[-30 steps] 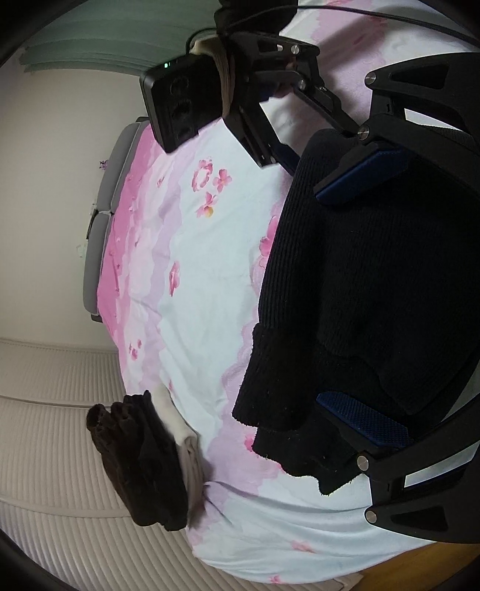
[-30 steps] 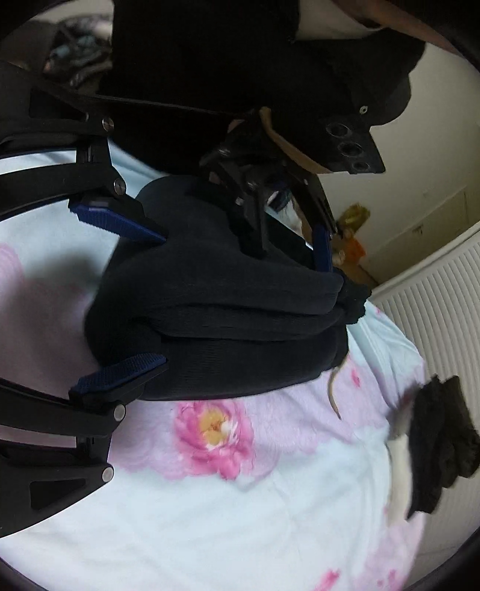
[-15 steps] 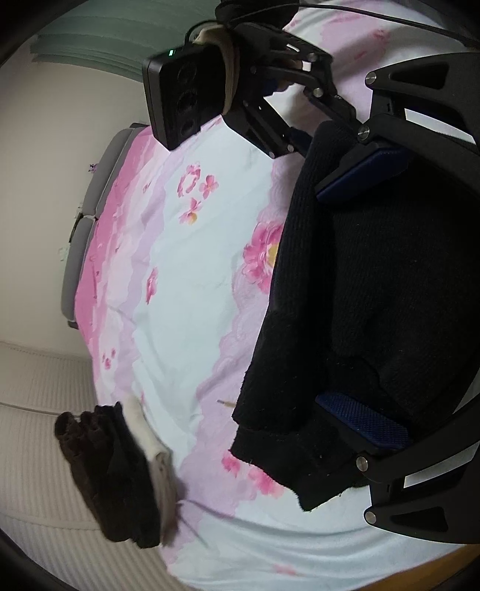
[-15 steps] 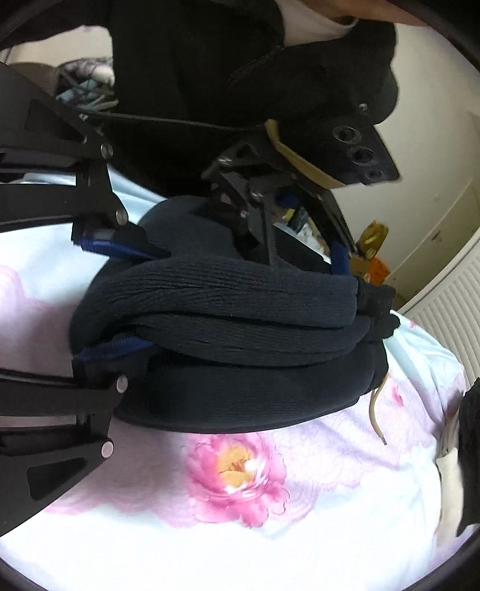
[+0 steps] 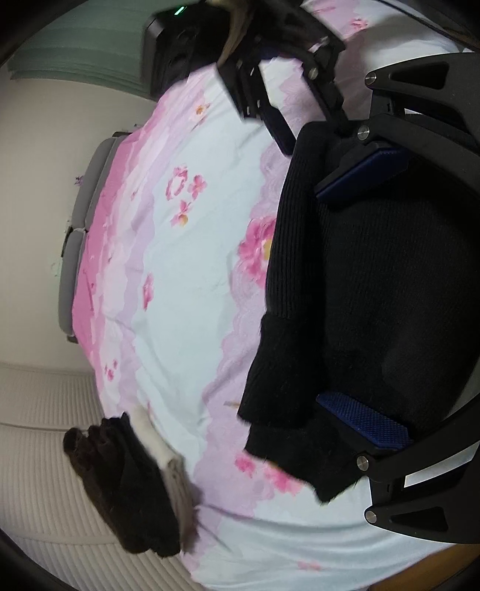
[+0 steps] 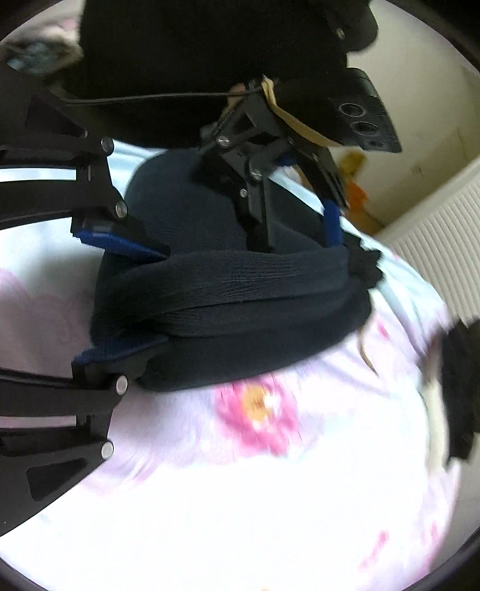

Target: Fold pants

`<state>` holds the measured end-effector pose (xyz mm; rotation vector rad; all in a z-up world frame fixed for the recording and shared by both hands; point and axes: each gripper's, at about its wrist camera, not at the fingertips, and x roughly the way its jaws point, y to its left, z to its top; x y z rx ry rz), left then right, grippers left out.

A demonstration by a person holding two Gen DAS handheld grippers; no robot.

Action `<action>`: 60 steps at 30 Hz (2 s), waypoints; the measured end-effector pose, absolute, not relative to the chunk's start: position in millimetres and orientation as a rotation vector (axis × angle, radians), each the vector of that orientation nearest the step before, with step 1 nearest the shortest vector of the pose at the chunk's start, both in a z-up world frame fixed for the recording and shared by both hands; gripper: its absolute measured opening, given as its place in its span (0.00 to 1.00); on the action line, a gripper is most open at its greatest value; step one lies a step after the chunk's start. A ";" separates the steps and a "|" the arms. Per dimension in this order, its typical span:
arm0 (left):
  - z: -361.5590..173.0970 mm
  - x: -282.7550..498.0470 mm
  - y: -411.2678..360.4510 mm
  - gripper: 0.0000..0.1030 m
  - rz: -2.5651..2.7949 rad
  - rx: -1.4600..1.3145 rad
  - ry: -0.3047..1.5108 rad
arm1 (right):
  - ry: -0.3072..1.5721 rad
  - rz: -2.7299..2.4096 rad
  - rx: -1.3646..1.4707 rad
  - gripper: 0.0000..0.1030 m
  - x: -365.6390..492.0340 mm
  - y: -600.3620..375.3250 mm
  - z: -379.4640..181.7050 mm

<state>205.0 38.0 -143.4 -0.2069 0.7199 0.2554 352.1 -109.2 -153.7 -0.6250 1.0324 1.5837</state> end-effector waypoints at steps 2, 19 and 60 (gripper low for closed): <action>-137.4 198.0 45.6 1.00 0.257 -0.223 0.717 | 0.974 1.448 -0.578 0.58 341.5 -123.2 -144.7; -137.8 116.6 128.9 1.00 0.220 -0.316 0.747 | 0.806 0.587 0.431 0.78 182.0 -191.0 -166.3; -189.8 176.5 168.0 0.63 -0.069 -0.814 0.738 | 0.994 0.647 0.834 0.62 223.6 -152.1 -235.5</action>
